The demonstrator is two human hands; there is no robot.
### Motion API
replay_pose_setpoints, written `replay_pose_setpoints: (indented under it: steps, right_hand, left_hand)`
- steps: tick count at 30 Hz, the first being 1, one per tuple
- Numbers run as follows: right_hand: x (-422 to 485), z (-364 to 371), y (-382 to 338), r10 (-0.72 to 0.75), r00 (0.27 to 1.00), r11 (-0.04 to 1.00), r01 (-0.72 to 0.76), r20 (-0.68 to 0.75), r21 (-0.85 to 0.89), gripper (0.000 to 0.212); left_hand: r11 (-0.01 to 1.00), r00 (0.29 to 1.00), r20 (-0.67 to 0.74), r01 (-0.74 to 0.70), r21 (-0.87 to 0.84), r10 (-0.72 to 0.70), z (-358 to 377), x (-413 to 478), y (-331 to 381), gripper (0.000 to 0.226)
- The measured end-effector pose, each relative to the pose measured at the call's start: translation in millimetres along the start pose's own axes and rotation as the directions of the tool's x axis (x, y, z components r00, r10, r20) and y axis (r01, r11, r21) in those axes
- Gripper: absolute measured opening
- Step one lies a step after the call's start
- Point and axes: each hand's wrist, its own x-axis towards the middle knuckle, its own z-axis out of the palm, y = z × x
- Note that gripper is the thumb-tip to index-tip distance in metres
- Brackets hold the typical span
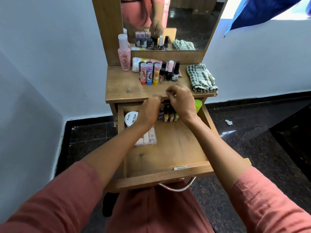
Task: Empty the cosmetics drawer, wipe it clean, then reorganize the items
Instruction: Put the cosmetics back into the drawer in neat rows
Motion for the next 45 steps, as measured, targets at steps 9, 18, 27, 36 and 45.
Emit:
replay_pose_setpoints:
  steps: [9,18,27,36,45]
  right_hand:
    - [49.2,-5.6,-24.6,0.031,0.998,0.991,-0.023,-0.055,0.132,0.028]
    - [58.9,-2.5,-26.4,0.048,0.999,0.997,-0.047,-0.003,0.064,0.030]
    - [59.5,-1.9,-27.1,0.091,0.996,0.989,-0.090,-0.004,0.114,0.014]
    - [51.7,-15.6,-21.7,0.068,0.998,0.983,-0.067,-0.001,0.168,0.015]
    - [23.1,-38.9,-14.9,-0.010,0.998,0.984,-0.003,0.070,0.177,0.027]
  left_hand:
    - [0.991,0.932,-0.343,-0.135,-0.024,0.118,-60.0,44.4,8.2,0.014]
    - [0.967,0.963,-0.215,-0.111,0.229,0.161,-70.0,80.8,-0.2,0.023]
    - [0.960,0.967,-0.192,-0.114,0.257,0.166,-69.4,82.5,7.6,0.016]
    - [0.985,0.984,-0.152,-0.065,0.161,0.090,-68.8,75.8,13.3,0.016]
    - [0.992,0.981,-0.159,-0.102,0.070,0.112,-69.6,43.5,28.0,0.017]
